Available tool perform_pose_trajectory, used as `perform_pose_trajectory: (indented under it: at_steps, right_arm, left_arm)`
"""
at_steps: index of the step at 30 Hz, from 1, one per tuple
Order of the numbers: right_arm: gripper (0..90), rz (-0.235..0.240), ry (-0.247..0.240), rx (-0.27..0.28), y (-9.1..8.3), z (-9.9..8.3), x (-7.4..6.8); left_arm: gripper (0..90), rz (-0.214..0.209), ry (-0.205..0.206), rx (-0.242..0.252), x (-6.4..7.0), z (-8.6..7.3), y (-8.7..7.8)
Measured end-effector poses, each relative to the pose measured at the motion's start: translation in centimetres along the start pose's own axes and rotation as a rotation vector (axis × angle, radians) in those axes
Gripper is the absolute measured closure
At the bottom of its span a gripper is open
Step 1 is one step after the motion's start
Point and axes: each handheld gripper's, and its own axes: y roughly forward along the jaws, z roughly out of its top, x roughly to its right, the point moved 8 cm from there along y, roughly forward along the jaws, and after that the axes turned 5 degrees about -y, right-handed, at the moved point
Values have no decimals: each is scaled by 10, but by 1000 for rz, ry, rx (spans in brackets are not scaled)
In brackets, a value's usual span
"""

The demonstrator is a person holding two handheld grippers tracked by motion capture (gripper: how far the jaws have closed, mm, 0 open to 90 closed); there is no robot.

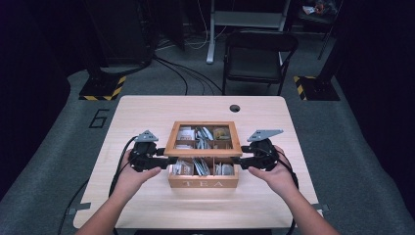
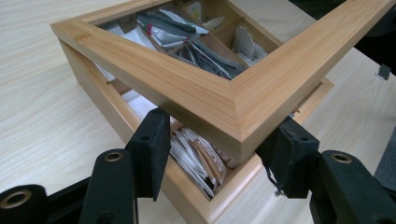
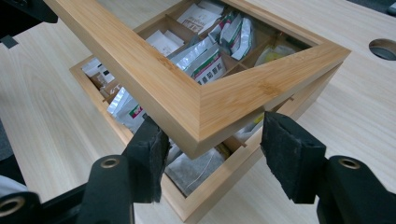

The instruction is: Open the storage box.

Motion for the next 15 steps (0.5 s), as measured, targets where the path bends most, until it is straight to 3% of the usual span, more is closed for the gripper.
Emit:
perform_pose_trajectory:
  at_steps: [5, 11, 15]
  right_arm:
    - [413, 0, 0, 8, -1, 7, 4]
    - [404, -19, -31, 24, -4, 23, 12]
    - [404, -34, -39, 33, -6, 29, 15]
  left_arm:
    - [448, -13, -15, 5, -3, 8, -2]
    - [450, 6, -27, 2, -9, 22, -9]
    - [441, 50, 19, 22, -10, 30, -13]
